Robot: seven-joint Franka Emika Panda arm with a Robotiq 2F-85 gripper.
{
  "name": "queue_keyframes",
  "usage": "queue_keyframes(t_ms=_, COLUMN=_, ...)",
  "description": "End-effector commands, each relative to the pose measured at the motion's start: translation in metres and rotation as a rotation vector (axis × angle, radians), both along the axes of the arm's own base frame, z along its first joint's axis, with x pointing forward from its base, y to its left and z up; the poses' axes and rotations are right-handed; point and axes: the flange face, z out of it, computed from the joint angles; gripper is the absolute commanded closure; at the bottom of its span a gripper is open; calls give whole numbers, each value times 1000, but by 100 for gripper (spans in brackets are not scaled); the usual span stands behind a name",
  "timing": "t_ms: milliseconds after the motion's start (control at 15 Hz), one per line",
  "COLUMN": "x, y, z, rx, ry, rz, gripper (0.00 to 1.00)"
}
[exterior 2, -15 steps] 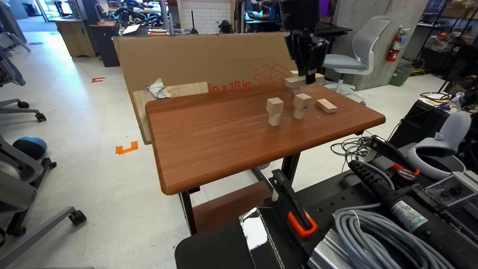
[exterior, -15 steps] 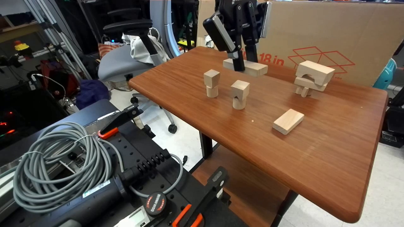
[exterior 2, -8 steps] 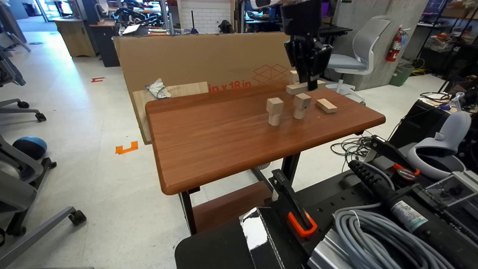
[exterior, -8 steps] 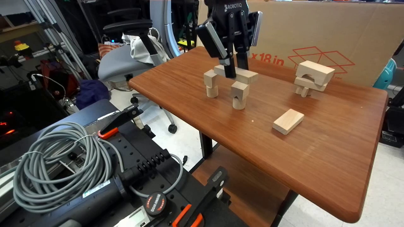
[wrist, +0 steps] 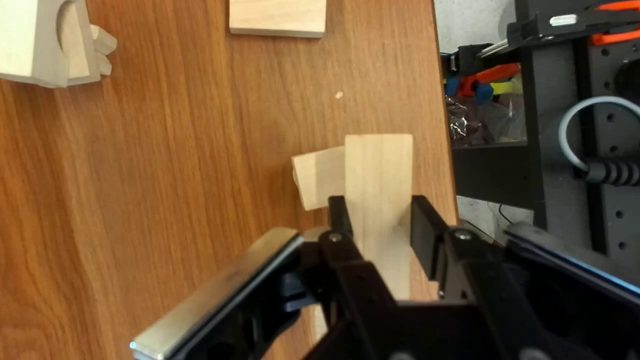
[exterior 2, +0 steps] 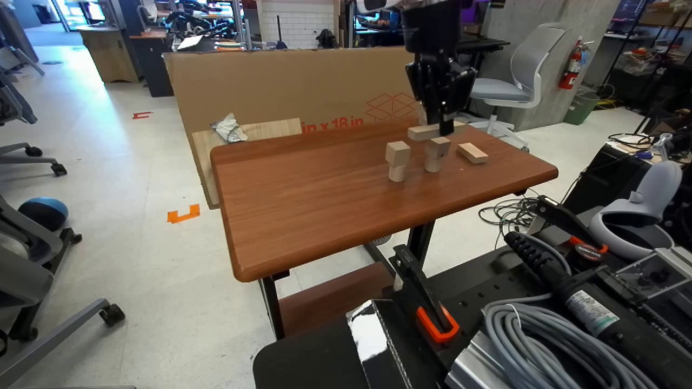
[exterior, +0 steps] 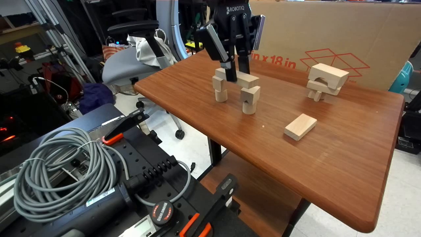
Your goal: Put a rectangular block on top of the cubes
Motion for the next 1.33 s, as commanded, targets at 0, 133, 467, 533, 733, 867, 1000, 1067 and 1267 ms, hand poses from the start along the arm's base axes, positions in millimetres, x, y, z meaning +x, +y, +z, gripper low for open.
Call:
queue_keyframes(t_ms=0, x=-5, y=4, z=8, rx=18, ry=-2, rz=12, gripper=91)
queue_keyframes(t_ms=133, x=-5, y=7, z=7, rx=13, ry=-7, rz=19, gripper=91)
queue_keyframes(t_ms=467, x=-3, y=17, z=3, rx=17, ry=-27, rz=25, gripper=91)
queue_keyframes(t_ms=533, x=-2, y=18, z=3, rx=15, ry=-38, rz=22, gripper=91)
queue_keyframes(t_ms=733, x=2, y=23, z=3, rx=27, ry=-88, rz=4, gripper=91)
queue_keyframes(t_ms=867, x=4, y=26, z=3, rx=31, ry=-121, rz=-4, gripper=91)
queue_keyframes(t_ms=1000, x=5, y=29, z=1, rx=25, ry=-140, rz=-6, gripper=91)
queue_keyframes(t_ms=1067, x=4, y=30, z=-1, rx=20, ry=-148, rz=-7, gripper=91)
queue_keyframes(t_ms=1267, x=2, y=31, z=-2, rx=1, ry=-169, rz=-3, gripper=91)
